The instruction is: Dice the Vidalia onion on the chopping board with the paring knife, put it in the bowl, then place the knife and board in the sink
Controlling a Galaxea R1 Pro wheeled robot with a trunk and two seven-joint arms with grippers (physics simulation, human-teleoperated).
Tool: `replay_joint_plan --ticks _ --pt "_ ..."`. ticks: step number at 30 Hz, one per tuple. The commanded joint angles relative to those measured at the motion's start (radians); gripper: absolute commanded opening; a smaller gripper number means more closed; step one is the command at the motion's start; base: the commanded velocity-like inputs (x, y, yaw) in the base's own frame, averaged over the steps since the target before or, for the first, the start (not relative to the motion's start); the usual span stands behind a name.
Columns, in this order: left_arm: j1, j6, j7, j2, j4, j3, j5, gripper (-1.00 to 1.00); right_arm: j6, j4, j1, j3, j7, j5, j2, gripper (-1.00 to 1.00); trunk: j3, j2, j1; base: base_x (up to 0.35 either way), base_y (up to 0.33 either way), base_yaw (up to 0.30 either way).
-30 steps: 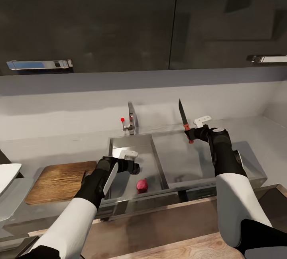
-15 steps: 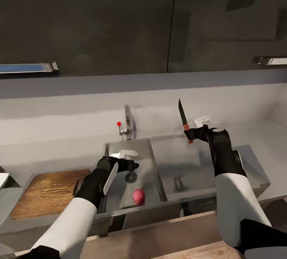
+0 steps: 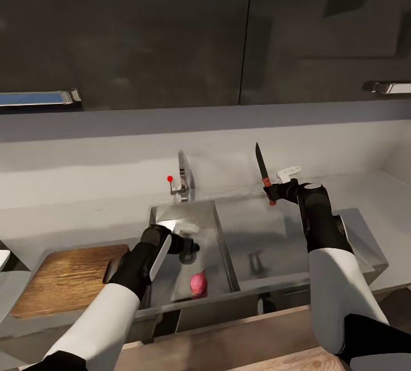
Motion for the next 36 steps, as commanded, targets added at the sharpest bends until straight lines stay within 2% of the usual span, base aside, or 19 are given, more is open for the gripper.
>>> replay_joint_plan --ticks 1,5,8,13,17,22,36 --pt "-0.001 0.012 0.000 0.000 0.000 -0.001 0.002 1.00 0.001 -0.001 -0.001 -0.004 0.010 0.010 0.001 -1.00 -0.002 -0.002 0.001 0.000 0.000 0.000" --pt "-0.001 0.072 0.000 0.000 0.010 -0.007 0.004 1.00 0.001 -0.001 -0.001 -0.004 0.010 0.010 0.001 -1.00 -0.002 -0.002 0.001 0.000 0.000 0.000" --pt "-0.001 0.075 0.000 0.000 0.036 -0.029 0.006 1.00 0.001 -0.001 -0.001 -0.004 0.010 0.010 0.001 -1.00 -0.002 -0.002 0.001 0.000 0.000 0.000" --pt "-0.001 0.077 -0.009 0.000 0.062 -0.044 0.006 1.00 0.001 -0.001 -0.001 -0.004 0.010 0.010 0.001 -1.00 -0.002 -0.002 0.001 0.000 0.000 0.000" --pt "-0.001 0.078 -0.040 0.000 0.080 -0.047 0.006 1.00 0.001 -0.001 -0.001 -0.004 0.010 0.010 0.001 -1.00 -0.002 -0.002 0.001 0.000 0.000 0.000" --pt "-0.001 0.078 -0.075 0.000 0.100 -0.072 0.006 1.00 0.001 -0.001 -0.001 -0.003 0.010 0.010 0.001 -1.00 -0.002 -0.002 0.001 0.000 0.000 0.000" --pt "-0.001 0.076 -0.079 0.000 0.105 -0.085 0.007 1.00 0.002 -0.001 -0.001 -0.003 0.010 0.010 0.001 -1.00 -0.002 -0.002 0.001 0.000 0.000 0.000"
